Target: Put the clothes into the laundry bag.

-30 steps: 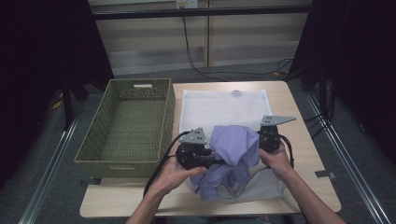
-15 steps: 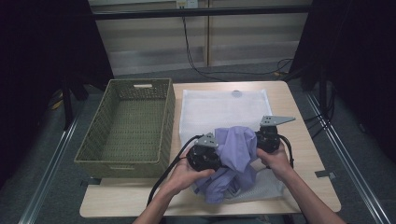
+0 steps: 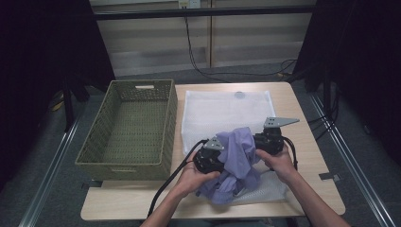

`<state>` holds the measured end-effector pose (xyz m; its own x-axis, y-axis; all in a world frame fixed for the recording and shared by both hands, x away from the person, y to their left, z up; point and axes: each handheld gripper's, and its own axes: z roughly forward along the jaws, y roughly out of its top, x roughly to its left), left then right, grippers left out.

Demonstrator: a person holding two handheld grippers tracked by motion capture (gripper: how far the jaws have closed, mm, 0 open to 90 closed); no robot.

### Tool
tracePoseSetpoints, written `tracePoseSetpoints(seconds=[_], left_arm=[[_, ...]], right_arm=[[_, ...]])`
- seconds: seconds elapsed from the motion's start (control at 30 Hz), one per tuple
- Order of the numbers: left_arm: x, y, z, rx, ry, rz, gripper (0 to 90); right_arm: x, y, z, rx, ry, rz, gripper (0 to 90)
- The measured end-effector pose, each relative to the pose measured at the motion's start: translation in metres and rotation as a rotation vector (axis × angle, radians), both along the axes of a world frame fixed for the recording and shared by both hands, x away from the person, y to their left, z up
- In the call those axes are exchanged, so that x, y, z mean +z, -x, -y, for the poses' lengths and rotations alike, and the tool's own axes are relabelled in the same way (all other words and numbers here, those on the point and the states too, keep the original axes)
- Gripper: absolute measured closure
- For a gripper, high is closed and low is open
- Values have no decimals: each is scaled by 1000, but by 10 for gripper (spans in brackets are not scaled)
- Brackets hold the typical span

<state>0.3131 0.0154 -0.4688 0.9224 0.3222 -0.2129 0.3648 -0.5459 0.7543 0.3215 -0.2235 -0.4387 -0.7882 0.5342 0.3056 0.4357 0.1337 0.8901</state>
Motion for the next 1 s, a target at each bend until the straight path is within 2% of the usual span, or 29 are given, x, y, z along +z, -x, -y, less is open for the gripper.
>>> tracePoseSetpoints(seconds=[0.07, 0.1, 0.13, 0.2, 0.3, 0.47, 0.6, 0.67, 0.7, 0.73, 0.87, 0.93, 1.0], left_arm=[[-4, 0, 2, 6, -23, 5, 764], [-8, 1, 4, 13, -43, 25, 756], [-10, 0, 5, 13, -54, 22, 735], [-15, 0, 5, 35, -52, 11, 707], [-19, -2, 4, 54, -41, -10, 604], [-12, -1, 0, 77, -36, -22, 398], [-2, 3, -8, 78, -51, -26, 306], [2, 5, -12, 74, -55, -18, 289], [6, 7, -16, 72, -42, -17, 279], [9, 8, -19, 74, -52, -12, 275], [24, 15, -34, 76, -43, 23, 270], [33, 18, -40, 77, -14, 40, 272], [41, 21, -44, 87, 34, 64, 278]], right_arm=[[0, 0, 0, 1, 1, 0, 887], [0, 0, 0, 2, -1, 1, 887], [0, 0, 1, 1, -1, 0, 887], [0, 0, 1, 1, -4, -1, 887], [0, -1, 1, -1, -4, -2, 887], [-2, -2, 1, -3, -2, -7, 887], [-3, -3, 2, -4, -3, -7, 887], [-2, -3, 2, -6, -3, -5, 887], [-2, -3, 2, -6, -3, -4, 887], [-2, -3, 3, -8, -5, -6, 887], [-2, -4, 3, -9, -6, -7, 887], [-2, -4, 2, -11, -6, -7, 887], [-3, -4, 2, -7, -6, -7, 887]])
